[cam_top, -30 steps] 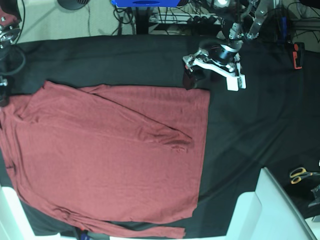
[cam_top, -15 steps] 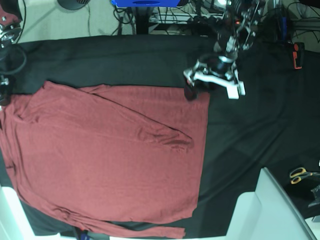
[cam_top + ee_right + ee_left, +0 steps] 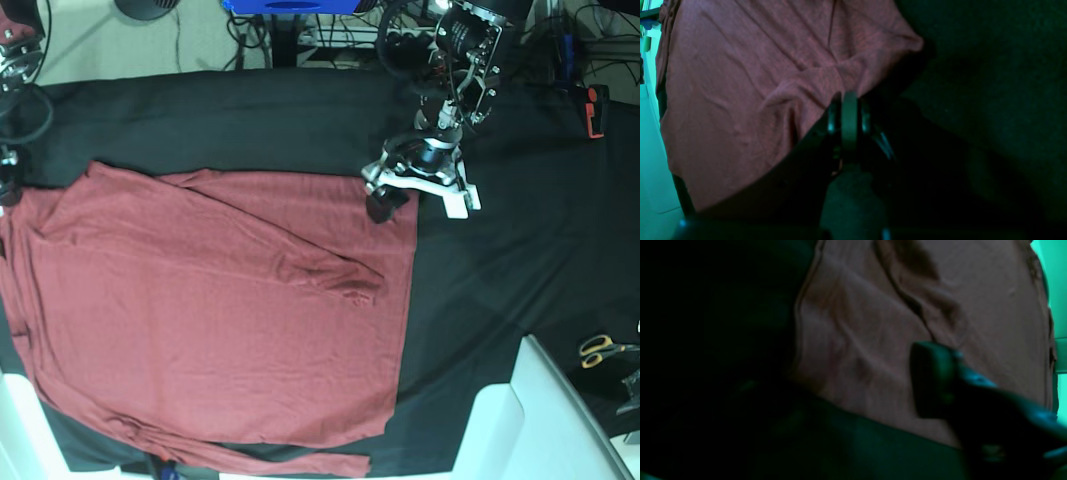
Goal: Fold the T-shirt properly
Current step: 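Lower the left gripper and pinch the shirt hem corner, then pull the hem corner away from the shirt body with the left gripper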
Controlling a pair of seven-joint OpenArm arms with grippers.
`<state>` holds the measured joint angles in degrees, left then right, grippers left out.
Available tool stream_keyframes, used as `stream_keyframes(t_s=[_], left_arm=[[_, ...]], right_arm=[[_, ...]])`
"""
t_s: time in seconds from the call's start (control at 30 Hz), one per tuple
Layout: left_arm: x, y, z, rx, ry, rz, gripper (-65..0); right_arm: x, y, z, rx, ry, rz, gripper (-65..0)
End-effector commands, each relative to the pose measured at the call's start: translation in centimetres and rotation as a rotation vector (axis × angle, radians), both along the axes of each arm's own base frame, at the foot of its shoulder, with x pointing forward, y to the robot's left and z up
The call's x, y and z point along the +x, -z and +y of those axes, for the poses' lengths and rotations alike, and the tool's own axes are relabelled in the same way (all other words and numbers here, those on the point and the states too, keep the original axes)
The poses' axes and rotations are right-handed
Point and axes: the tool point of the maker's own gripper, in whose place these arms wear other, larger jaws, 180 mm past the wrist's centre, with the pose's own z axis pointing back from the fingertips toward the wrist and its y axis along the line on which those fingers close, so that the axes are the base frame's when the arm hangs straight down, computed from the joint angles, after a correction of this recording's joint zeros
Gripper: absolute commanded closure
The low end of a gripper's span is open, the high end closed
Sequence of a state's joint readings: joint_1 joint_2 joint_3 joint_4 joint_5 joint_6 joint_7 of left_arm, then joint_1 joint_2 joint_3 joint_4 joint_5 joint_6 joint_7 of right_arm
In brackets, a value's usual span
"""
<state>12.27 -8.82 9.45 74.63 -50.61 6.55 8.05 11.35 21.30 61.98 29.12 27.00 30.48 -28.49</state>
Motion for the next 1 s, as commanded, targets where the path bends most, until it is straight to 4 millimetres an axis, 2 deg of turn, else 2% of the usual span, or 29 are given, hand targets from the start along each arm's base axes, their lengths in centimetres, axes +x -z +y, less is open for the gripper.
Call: stream_keyframes(t_s=[0.0, 0.07, 0.1, 0.27, 0.37, 0.5, 0.57, 0.73, 0.97], left_arm=[[-0.8, 0.6, -0.6, -0.016, 0.012, 0.041, -25.8], [-0.7, 0.6, -0.4, -0.015, 0.008, 0.040, -2.0], [-0.8, 0.6, -0.4, -0.015, 0.007, 0.041, 0.0], [-0.5, -0.8, -0.6, -0.025, 0.015, 0.008, 0.0], [-1.1, -1.9, -0.5, -0.023, 0.028, -0.016, 0.0], [-1.3, -3.7, -0.7, -0.025, 0.044, -0.055, 0.0], [-1.4, -4.0, 0.0, -0.006, 0.054, -0.060, 0.0], [-2.6, -4.0, 0.1, -0.002, 0.063, -0.048, 0.0], [-3.8, -5.1, 0.4, 0.010, 0.091, -0.059, 0.0]], right_arm=[[0.9, -1.7, -1.8, -0.041, 0.011, -0.040, 0.0], [1.0, -1.7, -1.8, -0.041, 0.011, -0.042, 0.0], [1.1, -1.8, -1.8, -0.041, 0.011, -0.044, 0.0], [1.0, -2.1, -2.2, -0.054, 0.010, -0.046, 0.0], [0.5, -2.7, -3.0, -0.077, -0.006, -0.031, 0.0], [0.5, -4.7, -3.8, -0.121, -0.056, -0.020, 0.0], [0.2, -5.0, -3.9, -0.128, -0.078, -0.002, 0.0], [-0.5, -5.3, -4.0, -0.134, -0.101, 0.029, 0.0], [-3.0, -4.3, -4.1, -0.141, -0.111, 0.084, 0.0]])
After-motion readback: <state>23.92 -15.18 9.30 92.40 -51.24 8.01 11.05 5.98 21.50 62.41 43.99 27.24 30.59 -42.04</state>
